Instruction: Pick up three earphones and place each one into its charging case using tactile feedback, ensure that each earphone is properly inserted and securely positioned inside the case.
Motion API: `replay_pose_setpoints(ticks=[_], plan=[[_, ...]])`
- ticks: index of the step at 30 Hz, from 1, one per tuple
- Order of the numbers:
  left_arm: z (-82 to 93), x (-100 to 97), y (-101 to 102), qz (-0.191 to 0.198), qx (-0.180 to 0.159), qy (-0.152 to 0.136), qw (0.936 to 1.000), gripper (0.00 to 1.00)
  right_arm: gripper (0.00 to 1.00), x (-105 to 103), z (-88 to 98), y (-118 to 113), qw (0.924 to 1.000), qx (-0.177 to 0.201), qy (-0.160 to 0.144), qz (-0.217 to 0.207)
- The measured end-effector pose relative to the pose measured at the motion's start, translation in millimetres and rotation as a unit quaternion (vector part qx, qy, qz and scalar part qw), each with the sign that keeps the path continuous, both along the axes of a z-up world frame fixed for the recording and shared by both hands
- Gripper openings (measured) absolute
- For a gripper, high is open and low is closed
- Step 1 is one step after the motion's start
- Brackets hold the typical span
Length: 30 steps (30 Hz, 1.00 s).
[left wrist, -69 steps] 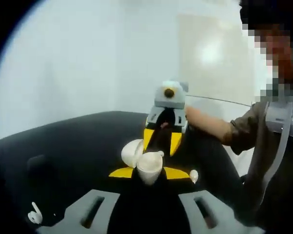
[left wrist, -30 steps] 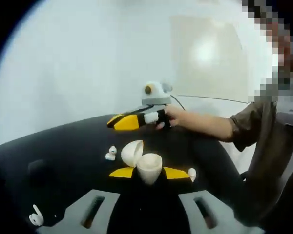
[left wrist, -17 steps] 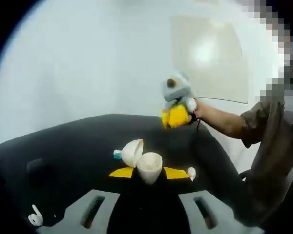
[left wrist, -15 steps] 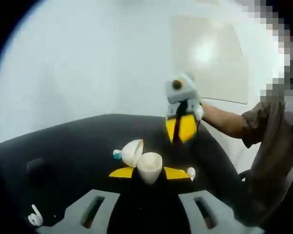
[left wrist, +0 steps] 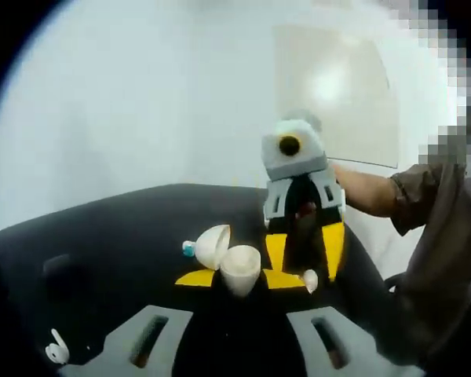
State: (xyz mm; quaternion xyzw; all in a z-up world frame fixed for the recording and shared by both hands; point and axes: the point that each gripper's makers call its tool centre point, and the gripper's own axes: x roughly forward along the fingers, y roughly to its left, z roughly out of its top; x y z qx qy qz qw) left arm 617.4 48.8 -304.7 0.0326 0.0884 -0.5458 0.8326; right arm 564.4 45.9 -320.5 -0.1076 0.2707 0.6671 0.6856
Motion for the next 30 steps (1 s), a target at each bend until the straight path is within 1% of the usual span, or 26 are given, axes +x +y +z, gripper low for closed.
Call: replay_pose_setpoints(ticks=[2,3,4,5,8,9,11,13,15,17,19,21,23,25,27,28,29,30], plan=[[0.0,0.3,0.1,0.001,0.001,-0.001,1.0,0.18,0.2,3.7,-1.8,-4.1,0.9995,-0.013,-0.027,-0.012],[-0.1,0.2,0.2,0.001,0.001,-0.002,1.0,0.18,0.2,5.1,0.1,-7.1,0.9987,-0.013,-0.046,-0.015],[-0.1,0.2,0.2,0.001,0.001,-0.001,1.0,0.18,0.2,5.9,2.0,-11.4,0.9979,-0.014,-0.059,-0.022],[-0.2,0.1,0.3,0.001,0.001,-0.002,1.0,0.18,0.2,5.4,3.8,-19.2,0.9974,-0.017,-0.059,-0.038],[-0.2,-0.2,0.3,0.002,0.001,-0.002,1.0,0.18,0.2,8.5,13.9,-36.8,0.9931,-0.003,-0.079,-0.087],[-0.1,-0.1,0.4,0.001,0.002,-0.003,1.0,0.18,0.2,10.6,16.4,-42.9,0.991,0.001,-0.077,-0.11],[-0.2,0.1,0.5,0.002,0.001,-0.002,1.0,0.18,0.2,15.2,20.1,-53.6,0.9858,0.009,-0.06,-0.156],[-0.2,0.1,0.6,0.002,0.002,-0.003,1.0,0.18,0.2,16.2,21.5,-58.5,0.9822,0.021,-0.04,-0.183],[-0.3,-0.2,0.7,0.002,0.002,-0.003,1.0,0.18,0.2,16.9,20.5,-62.2,0.9794,0.025,-0.023,-0.199],[-0.5,-0.6,0.7,0.003,0.003,-0.004,1.0,0.18,0.2,17.8,20.1,-65.1,0.9775,0.027,-0.025,-0.208],[-0.6,-0.6,0.8,0.003,0.002,-0.002,1.0,0.18,0.2,19.1,19.5,-67.9,0.9745,0.03,-0.015,-0.222],[-0.7,-0.6,1.0,0.003,0.002,-0.001,1.0,0.18,0.2,19.0,17.3,-69.3,0.9734,0.03,-0.007,-0.227],[-0.8,-0.7,1.1,0.003,0.002,-0.001,1.0,0.18,0.21,17.6,10.2,-71.3,0.971,0.017,-0.002,-0.239],[-0.8,-0.8,1.2,0.004,0.002,-0.001,1.0,0.18,0.21,15.3,7.4,-73.3,0.9703,0.013,-0.001,-0.241],[-0.8,-0.9,1.2,0.004,0.002,-0.002,1.0,0.18,0.22,12.5,9.2,-76.1,0.9711,0.012,0.003,-0.238],[-0.9,-0.9,1.2,0.004,0.002,-0.002,1.0,0.18,0.22,10.5,11.5,-79.0,0.9727,0.008,0.001,-0.232],[-0.9,-1.1,1.2,0.004,0.002,-0.002,1.0,0.18,0.22,13.0,16.7,-82.9,0.9723,0.009,-0.01,-0.233],[-0.9,-1.3,1.1,0.004,0.003,-0.002,1.0,0.18,0.22,19.3,25.5,-85.7,0.9694,0.023,-0.026,-0.243]])
